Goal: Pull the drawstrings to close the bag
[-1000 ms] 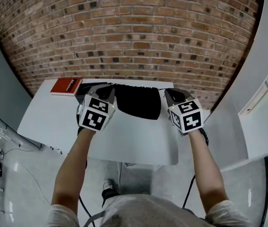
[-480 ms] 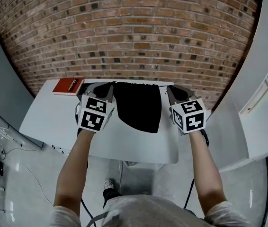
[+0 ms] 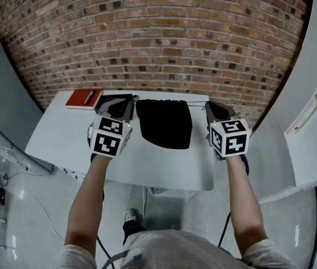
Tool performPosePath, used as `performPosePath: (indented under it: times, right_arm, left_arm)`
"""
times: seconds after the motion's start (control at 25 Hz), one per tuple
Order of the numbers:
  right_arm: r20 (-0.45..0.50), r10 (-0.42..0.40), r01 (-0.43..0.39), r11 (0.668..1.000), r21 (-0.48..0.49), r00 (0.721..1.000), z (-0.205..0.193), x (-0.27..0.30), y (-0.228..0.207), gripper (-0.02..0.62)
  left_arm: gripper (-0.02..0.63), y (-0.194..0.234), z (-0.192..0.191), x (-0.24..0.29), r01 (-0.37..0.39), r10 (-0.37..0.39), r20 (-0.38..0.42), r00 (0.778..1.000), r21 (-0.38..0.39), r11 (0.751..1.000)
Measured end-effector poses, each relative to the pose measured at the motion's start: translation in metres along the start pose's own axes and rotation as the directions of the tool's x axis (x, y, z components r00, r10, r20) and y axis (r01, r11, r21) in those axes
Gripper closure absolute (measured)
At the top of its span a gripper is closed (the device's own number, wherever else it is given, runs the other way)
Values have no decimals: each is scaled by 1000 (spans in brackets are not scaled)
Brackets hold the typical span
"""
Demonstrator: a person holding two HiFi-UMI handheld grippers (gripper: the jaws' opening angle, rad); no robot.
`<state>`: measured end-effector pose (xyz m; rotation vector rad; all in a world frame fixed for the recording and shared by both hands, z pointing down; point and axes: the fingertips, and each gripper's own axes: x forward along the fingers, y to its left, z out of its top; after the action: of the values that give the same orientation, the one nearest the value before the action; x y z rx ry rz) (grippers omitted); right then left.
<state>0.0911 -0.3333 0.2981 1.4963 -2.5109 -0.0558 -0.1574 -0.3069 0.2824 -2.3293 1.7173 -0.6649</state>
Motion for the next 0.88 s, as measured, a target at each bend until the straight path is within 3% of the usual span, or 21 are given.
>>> performPosePath:
  times: [0.88]
  right_arm:
    - [-29,-72,73,997,17,997,-16,-9,-12,592]
  left_arm:
    - [600,23,-39,-19,-53,49,-46,998,-104,993]
